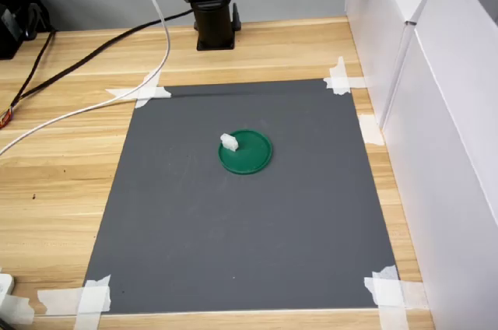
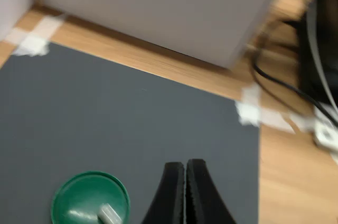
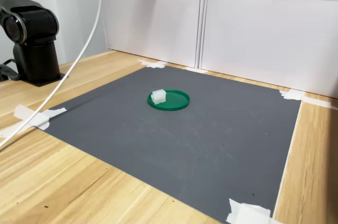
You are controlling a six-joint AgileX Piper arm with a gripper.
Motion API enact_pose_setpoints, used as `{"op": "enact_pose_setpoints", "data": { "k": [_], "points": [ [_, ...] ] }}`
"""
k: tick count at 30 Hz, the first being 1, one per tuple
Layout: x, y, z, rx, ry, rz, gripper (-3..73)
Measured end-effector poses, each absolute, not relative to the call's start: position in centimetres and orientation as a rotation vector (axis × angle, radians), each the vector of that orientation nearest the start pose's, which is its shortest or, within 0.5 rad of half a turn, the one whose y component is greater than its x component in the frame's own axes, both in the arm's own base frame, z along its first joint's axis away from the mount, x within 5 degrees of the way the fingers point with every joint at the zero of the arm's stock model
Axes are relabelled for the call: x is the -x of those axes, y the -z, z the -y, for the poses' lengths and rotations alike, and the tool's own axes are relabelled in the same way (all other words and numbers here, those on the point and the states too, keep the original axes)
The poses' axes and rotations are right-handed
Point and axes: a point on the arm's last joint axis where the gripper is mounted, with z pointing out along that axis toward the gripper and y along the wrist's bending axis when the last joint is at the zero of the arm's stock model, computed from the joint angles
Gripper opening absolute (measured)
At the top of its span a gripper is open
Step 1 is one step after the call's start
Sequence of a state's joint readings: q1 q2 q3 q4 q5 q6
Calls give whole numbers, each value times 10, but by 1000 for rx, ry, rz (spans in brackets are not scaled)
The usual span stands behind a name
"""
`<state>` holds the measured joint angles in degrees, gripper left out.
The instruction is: Grasp a white terminal and put it in the green lid.
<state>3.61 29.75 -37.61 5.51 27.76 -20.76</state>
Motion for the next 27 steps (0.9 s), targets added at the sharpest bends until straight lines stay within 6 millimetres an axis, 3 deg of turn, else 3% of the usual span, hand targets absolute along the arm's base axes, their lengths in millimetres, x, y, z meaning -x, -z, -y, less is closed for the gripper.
{"op": "enact_pose_setpoints", "data": {
  "k": [5, 9, 18, 27],
  "points": [
    [-69, -332, -1, 187, 159, -1748, -14],
    [-56, -314, 0, 134, 177, -1730, -15],
    [-46, -266, -1, 130, 163, -1768, -15],
    [-40, -258, -2, 131, 166, -1750, -15]
  ]
}}
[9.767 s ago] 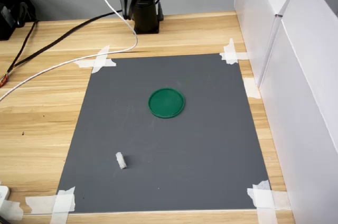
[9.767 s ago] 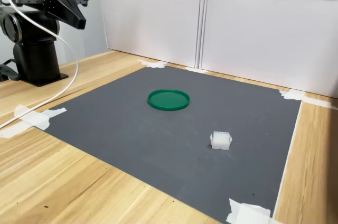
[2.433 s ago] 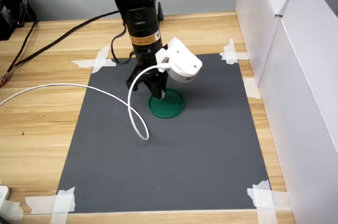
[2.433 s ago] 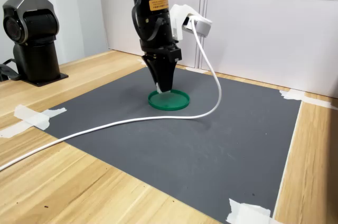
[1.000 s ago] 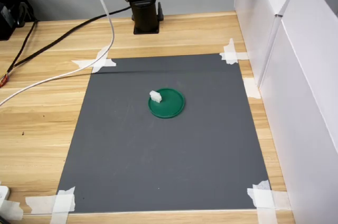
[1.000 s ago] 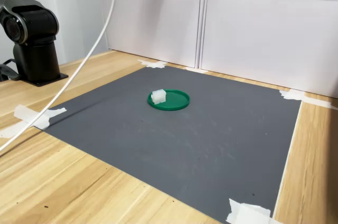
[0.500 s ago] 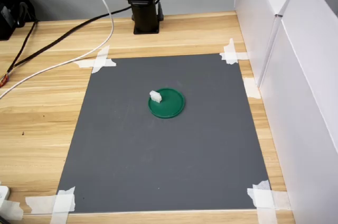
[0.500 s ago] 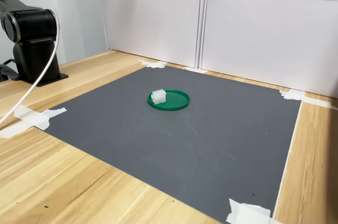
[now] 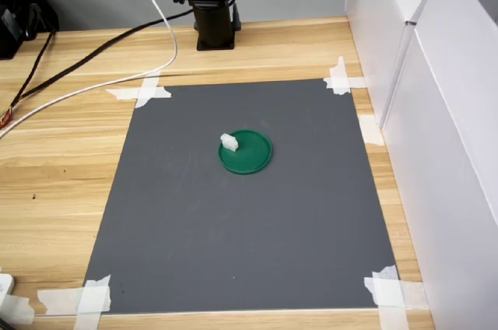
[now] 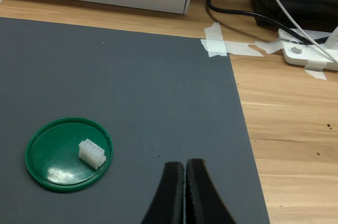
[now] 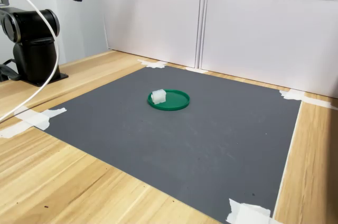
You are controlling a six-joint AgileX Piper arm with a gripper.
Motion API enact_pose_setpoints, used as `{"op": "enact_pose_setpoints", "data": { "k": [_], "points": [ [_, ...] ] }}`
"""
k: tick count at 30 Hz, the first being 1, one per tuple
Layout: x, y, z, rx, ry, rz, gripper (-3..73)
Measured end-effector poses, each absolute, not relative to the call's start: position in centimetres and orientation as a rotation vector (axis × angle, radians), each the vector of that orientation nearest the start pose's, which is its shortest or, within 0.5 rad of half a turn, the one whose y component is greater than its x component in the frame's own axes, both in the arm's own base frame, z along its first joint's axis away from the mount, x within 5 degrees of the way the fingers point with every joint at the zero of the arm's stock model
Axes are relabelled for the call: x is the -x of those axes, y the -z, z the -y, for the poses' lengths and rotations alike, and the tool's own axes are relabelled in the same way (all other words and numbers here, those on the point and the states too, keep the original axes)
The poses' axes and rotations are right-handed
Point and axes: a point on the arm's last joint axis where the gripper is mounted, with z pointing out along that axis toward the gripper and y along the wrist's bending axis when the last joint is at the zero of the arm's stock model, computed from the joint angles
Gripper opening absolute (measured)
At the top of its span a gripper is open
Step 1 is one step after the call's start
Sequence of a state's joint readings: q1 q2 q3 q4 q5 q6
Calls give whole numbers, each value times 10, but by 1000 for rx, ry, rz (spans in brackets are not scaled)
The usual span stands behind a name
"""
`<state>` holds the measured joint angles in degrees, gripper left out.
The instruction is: Grasp a white terminal and put it in the green lid.
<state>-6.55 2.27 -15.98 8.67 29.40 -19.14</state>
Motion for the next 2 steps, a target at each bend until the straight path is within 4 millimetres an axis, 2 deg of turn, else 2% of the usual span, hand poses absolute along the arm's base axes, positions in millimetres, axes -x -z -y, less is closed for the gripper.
{"op": "enact_pose_setpoints", "data": {
  "k": [2],
  "points": [
    [-39, -257, -2, 132, 165, -1753, -15]
  ]
}}
